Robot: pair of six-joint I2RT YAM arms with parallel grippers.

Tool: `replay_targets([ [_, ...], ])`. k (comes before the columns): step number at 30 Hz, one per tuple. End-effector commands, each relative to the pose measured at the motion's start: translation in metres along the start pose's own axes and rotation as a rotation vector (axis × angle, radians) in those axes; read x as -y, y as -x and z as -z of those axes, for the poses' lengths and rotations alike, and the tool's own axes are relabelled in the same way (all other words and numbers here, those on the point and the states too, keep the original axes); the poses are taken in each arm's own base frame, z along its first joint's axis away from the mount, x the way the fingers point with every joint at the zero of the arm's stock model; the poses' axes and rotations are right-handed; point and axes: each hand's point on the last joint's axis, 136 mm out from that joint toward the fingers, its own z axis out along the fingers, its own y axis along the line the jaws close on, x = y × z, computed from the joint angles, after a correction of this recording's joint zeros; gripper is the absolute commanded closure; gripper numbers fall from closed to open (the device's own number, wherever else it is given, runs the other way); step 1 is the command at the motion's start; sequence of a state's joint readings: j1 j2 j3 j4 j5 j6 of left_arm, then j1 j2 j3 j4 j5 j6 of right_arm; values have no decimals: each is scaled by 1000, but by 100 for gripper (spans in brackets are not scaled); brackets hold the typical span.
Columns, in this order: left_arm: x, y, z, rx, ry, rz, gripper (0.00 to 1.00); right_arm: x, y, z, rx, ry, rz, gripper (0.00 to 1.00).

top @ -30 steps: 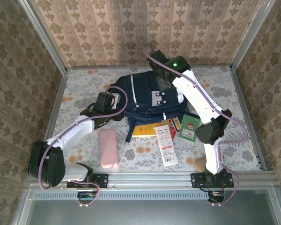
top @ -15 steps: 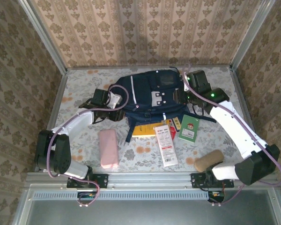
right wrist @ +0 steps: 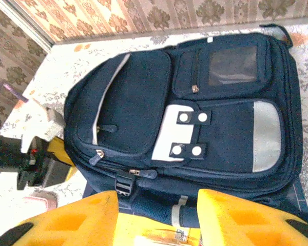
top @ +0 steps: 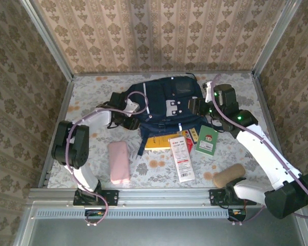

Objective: Pack the student bag

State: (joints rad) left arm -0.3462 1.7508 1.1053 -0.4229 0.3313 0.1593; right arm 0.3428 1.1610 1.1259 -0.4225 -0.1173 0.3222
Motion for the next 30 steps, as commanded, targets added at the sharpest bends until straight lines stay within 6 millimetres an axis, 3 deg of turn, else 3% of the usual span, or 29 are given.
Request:
replay_targets([
  [1, 7, -5, -5, -72, -51, -15, 56, -2, 10, 7, 51, 11, -10, 53],
  [6, 1, -1, -12, -95, -34, -17, 63, -3, 8, 2, 39, 17, -22, 54],
  [11, -1, -3, -21, -148, -19, -22, 99, -3, 3, -4, 15, 25, -37, 57],
  [20, 7, 24, 11, 25, 57, 25, 100, -5, -8, -16, -44, 17, -168, 57],
  [26, 45, 26, 31, 103, 74, 9, 100, -37, -47, -45, -139, 93, -327, 57],
  [30, 60, 21, 40, 145, 64, 57, 100, -52, -81, -65, -227, 46, -488, 55],
])
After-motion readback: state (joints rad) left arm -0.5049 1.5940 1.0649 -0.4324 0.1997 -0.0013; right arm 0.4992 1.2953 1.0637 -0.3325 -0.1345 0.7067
